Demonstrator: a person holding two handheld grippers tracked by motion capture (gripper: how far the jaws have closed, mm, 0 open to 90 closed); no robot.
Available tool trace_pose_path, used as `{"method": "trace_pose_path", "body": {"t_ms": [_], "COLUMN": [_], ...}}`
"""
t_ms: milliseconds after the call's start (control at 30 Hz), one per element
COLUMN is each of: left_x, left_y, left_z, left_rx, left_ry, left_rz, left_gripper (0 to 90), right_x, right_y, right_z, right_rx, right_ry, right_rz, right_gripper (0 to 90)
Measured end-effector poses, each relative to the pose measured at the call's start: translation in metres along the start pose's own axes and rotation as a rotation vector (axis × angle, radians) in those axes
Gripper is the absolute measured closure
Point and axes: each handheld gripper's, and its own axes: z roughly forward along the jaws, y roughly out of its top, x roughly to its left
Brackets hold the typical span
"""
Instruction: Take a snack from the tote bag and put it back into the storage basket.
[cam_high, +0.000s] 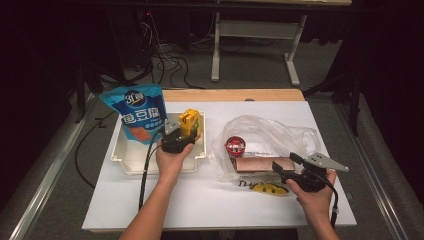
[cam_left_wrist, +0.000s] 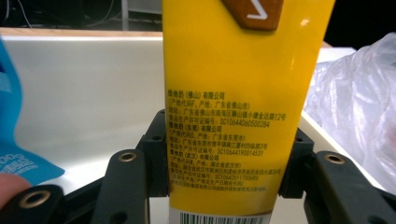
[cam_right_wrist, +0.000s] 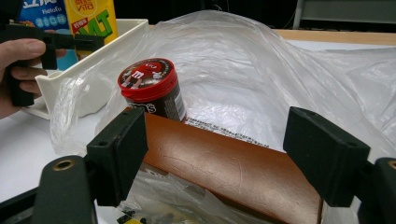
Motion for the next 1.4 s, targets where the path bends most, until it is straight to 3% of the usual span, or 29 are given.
{"method": "trace_pose_path", "body": {"t_ms": [100,233,367,633,800,900,1000,1167,1267,1333,1400], "left_x": [-0.001,-0.005,-0.004,-0.007,-0.010,-0.010,-0.011,-0.010,-0.009,-0.009,-0.008], "left_y": [-0.001,-0.001,0.000,0.000,-0.001,0.000,-0.002,-0.010,-0.012,-0.016,-0.018], "left_z": [0.005,0.013,0.015,0.012,0.004,0.000,-0.004,-0.007,-0.008,-0.011,-0.015], "left_rx": [0.037,0.112,0.118,0.146,0.192,0.216,0.223,0.233,0.302,0.275,0.253], "left_ry": [0.004,0.027,0.025,0.034,0.039,0.031,0.023,0.020,0.012,0.014,0.006], "left_rz": [0.005,0.057,0.039,0.069,0.139,0.129,0.156,0.120,0.104,0.115,0.094], "left_gripper": [50.5,50.6,50.6,50.1,49.8,49.5,49.0,47.7,46.6,45.9,45.1], "right_x": [0.000,-0.001,0.000,-0.005,-0.006,-0.005,-0.003,-0.003,-0.007,-0.009,-0.011], "right_y": [-0.001,-0.002,-0.004,-0.005,-0.004,-0.004,-0.005,-0.008,-0.009,-0.008,-0.008], "right_z": [-0.001,0.001,0.003,-0.002,-0.005,-0.004,-0.002,0.000,-0.001,-0.002,-0.004], "right_rx": [0.002,0.004,0.011,-0.003,-0.012,-0.009,-0.004,0.007,0.010,0.002,-0.003], "right_ry": [0.002,0.008,0.017,-0.003,-0.010,-0.017,-0.015,-0.017,-0.021,-0.027,-0.030], "right_rz": [0.001,0.002,0.000,0.016,0.030,0.030,0.016,0.007,0.011,0.013,0.024], "right_gripper": [22.6,23.7,23.8,23.9,24.2,24.3,24.3,24.6,24.7,24.9,25.0]}}
